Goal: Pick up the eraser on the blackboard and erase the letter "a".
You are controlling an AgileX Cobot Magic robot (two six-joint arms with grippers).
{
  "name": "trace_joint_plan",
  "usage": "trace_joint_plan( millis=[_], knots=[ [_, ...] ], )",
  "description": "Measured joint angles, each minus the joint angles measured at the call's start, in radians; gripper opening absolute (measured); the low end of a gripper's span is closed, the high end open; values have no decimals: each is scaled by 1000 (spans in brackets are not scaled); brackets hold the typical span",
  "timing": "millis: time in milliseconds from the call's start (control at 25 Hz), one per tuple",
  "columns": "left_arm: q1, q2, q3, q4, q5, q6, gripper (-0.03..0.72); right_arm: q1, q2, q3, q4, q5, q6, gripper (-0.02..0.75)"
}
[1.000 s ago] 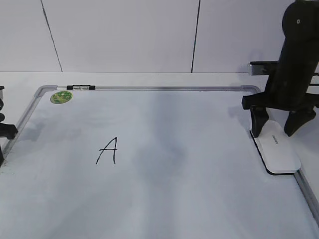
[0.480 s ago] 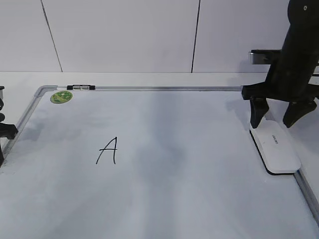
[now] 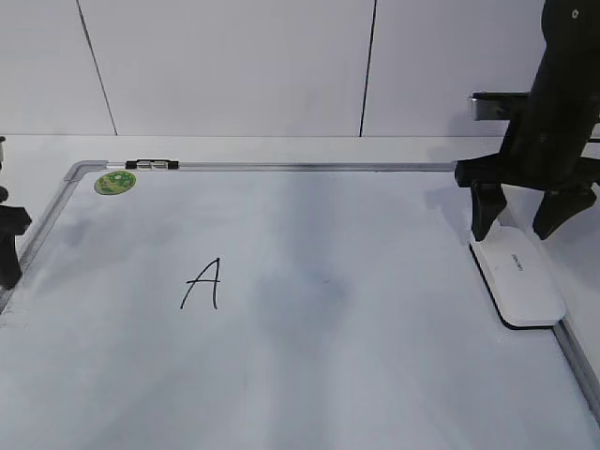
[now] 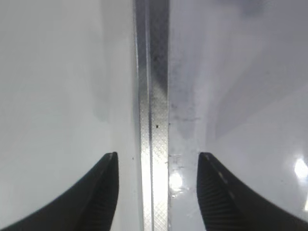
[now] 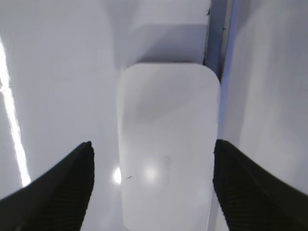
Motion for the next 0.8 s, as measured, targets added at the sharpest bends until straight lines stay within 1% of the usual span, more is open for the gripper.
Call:
trace_joint_plan(
  millis=[160, 240, 360, 440, 600, 800],
  knots=[
    [0, -36, -30, -2, 8, 0, 438, 0, -20, -10, 0, 2, -2, 586],
    [0, -64, -30, -2, 8, 0, 481, 0, -37, -16, 0, 2, -15, 586],
    [0, -104, -30, -6, 8, 2, 567, 0, -67, -20, 2, 4, -51, 587],
    [0, -129, -30, -7, 8, 2, 605, 0, -89, -20, 3, 6, -60, 587],
    [0, -182, -30, -11, 8, 2, 624, 0, -144, -23, 6, 7, -73, 587],
    [0, -266, -30, -11, 25, 2, 624, 0, -228, -24, 6, 10, -77, 587]
  ],
)
